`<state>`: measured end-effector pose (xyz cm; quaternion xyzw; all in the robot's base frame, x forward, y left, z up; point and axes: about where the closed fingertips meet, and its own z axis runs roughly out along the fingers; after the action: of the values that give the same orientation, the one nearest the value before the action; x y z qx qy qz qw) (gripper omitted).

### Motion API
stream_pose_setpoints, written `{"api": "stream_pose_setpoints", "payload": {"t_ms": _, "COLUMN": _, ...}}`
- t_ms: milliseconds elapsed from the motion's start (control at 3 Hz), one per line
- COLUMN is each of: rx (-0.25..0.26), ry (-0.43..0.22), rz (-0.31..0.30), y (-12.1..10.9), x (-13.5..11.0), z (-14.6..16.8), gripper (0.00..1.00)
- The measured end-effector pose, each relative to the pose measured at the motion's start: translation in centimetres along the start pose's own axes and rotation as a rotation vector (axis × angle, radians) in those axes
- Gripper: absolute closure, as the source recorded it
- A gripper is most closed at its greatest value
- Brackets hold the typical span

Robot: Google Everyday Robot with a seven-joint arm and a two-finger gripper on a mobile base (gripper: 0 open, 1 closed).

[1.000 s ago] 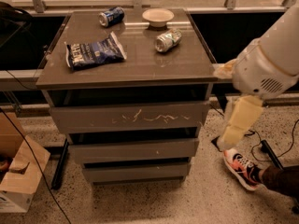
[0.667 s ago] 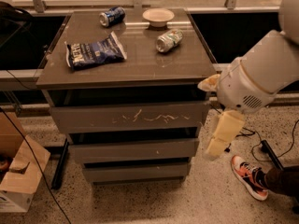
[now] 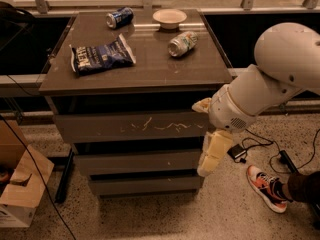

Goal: Open middle drawer

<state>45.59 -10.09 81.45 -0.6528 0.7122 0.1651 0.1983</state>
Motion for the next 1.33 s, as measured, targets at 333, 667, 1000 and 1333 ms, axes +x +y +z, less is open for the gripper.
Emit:
{"api": "stream_pose_setpoints", "payload": {"t_ms": 333, "rx": -0.001, "ry": -0.001, "rz": -0.001, "y": -0.1, "x": 0.0, "z": 0.1, "gripper": 0.0}}
{"api": "stream_pose_setpoints", "payload": {"t_ms": 667, "rx": 0.007, "ry": 0.001, "rz": 0.037, "y": -0.4, "x": 0.4, "z": 2.5, "gripper": 0.0}}
{"api": "stream_pose_setpoints", "payload": {"t_ms": 1000, "rx": 0.035, "ry": -0.023, "rz": 0.106, "y": -0.9, "x": 1.8, "z": 6.9, "gripper": 0.0}}
{"api": "stream_pose_setpoints", "payload": {"t_ms": 1333, "rx": 0.093, "ry": -0.169, "rz": 0.22, "y": -2.4, "x": 4.2, "z": 12.3, "gripper": 0.0}}
